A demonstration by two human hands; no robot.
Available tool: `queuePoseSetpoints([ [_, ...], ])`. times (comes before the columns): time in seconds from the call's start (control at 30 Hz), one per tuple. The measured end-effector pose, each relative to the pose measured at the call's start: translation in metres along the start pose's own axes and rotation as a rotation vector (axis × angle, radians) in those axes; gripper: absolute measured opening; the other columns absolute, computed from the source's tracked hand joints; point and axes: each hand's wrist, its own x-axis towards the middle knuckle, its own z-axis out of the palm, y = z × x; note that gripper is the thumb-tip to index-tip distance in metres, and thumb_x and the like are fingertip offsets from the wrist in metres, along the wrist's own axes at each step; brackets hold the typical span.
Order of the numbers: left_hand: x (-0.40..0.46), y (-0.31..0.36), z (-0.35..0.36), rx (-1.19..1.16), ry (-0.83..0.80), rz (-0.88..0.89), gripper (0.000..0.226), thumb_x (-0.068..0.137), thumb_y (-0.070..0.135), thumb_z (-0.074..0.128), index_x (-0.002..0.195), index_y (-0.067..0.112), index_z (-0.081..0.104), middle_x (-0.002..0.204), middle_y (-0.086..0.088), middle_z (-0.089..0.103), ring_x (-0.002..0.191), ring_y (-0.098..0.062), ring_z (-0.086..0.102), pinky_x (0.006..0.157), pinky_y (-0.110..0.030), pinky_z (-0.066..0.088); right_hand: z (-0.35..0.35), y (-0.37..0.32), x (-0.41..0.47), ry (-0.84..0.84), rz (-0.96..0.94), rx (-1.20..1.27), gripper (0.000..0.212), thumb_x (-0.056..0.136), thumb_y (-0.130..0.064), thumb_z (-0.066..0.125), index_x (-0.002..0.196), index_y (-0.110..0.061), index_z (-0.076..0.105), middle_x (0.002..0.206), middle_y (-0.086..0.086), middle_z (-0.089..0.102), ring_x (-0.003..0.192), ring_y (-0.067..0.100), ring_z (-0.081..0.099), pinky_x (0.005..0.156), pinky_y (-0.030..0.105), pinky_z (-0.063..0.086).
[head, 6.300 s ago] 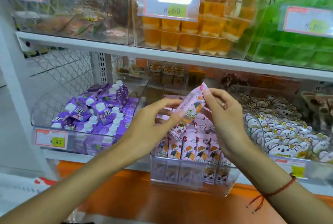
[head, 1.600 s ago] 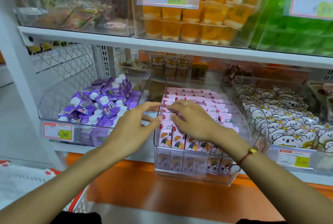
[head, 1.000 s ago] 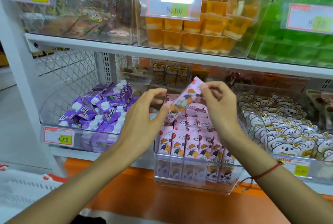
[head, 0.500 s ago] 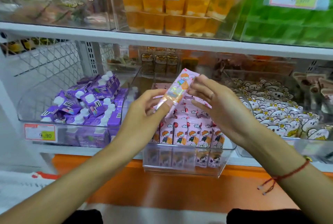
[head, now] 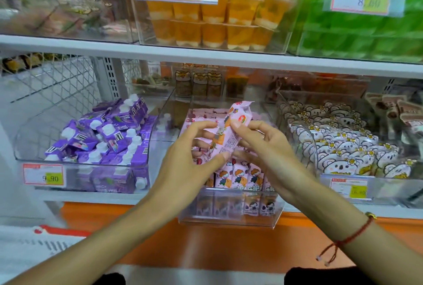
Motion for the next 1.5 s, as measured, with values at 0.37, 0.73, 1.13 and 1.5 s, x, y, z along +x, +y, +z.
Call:
queuePoseSetpoints([
  [0.37,0.001,0.007,-0.002,0.046,-0.001,0.079,0.029,0.083,0.025,0.072,0.106,0.033,0.057,0.106,0.023,0.064,0.103,0.006,0.058,0.087,-0.018,0.048,0.003,-0.002,-0.008,-0.002,-0.292,-0.209,0.025,0.081,-0.015,0.073,0.104,-0.012,0.066,0.095,-0.002,0.073,0.088,0.010,0.069,0.081,0.023,0.055],
  [0.73,0.010,0.018,-0.010,-0.491,-0.195,-0.443,0.023,0.094,0.031,0.055,0.105,0.017,0.070,0.086,0.005,0.076,0.072,0.001,0.070,0.058,-0.010,0.051,-0.002,-0.006,-0.003,0.027,-0.059,-0.247,0.019,0.092,-0.022,0.060,0.107,-0.013,0.068,0.070,0.000,0.064,0.056,0.006,0.056,0.050,0.015,0.045],
  [1.13,0.012,0.017,-0.021,-0.263,-0.148,-0.086,0.038,0.089,-0.006,0.058,0.117,0.019,0.057,0.121,0.005,0.063,0.116,0.000,0.057,0.104,-0.017,0.041,-0.004,-0.005,-0.010,-0.179,-0.406,-0.399,0.030,0.087,-0.006,0.065,0.113,-0.021,0.059,0.113,-0.004,0.065,0.108,0.006,0.062,0.085,0.019,0.052],
  [1.5,0.016,0.019,-0.021,-0.539,0.043,-0.228,0.036,0.087,0.016,0.064,0.121,0.009,0.056,0.113,-0.006,0.070,0.101,-0.014,0.069,0.084,-0.028,0.057,0.004,0.005,-0.012,-0.157,-0.508,-0.562,0.070,0.082,-0.026,0.073,0.141,-0.035,0.036,0.129,-0.020,0.054,0.120,-0.004,0.050,0.097,0.012,0.041],
])
